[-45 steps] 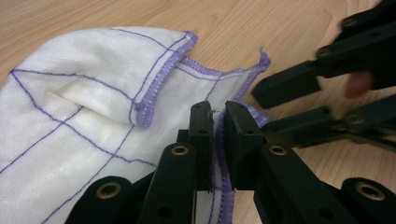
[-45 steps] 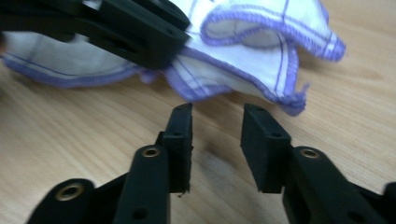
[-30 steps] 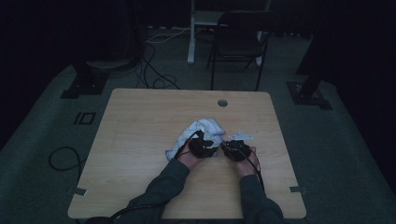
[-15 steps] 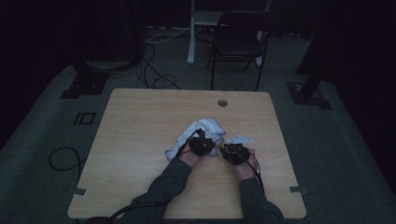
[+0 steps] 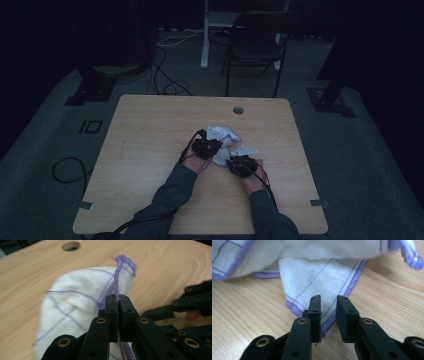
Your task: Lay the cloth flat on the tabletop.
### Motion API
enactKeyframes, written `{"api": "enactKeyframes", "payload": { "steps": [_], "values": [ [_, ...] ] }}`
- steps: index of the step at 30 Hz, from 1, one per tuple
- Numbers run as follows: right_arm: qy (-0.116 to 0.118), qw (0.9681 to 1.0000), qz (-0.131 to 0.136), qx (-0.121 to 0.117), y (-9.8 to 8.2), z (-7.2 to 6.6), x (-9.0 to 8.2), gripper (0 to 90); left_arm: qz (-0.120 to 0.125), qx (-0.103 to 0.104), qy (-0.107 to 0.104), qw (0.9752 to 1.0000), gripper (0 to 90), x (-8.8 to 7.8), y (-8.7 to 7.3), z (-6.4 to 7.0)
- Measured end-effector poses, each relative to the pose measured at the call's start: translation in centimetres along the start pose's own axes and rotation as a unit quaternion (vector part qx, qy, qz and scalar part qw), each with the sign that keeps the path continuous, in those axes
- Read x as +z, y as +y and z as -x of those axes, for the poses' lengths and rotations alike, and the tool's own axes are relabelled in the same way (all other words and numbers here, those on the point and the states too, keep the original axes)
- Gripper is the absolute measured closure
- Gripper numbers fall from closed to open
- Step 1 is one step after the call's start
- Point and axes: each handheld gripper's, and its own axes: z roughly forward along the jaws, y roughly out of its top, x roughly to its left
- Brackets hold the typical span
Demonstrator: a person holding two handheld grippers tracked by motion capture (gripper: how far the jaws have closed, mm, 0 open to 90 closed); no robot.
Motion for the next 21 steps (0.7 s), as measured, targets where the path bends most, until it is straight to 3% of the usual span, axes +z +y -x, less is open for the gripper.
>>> {"api": "enactKeyframes", "payload": {
  "steps": [11, 21],
  "values": [
    [-0.003, 0.9999, -0.007, -0.015, -0.2, 0.0, -0.3, 84.7, 0.018, -0.039, 0.044, 0.9981, 87.9, -3.0, -0.7, -4.2],
    [-0.012, 0.9997, -0.014, -0.013, -0.5, 0.4, -0.8, 85.8, 0.021, -0.067, 0.08, 0.9943, 87.9, -4.9, -2.0, -7.5]
  ]
}}
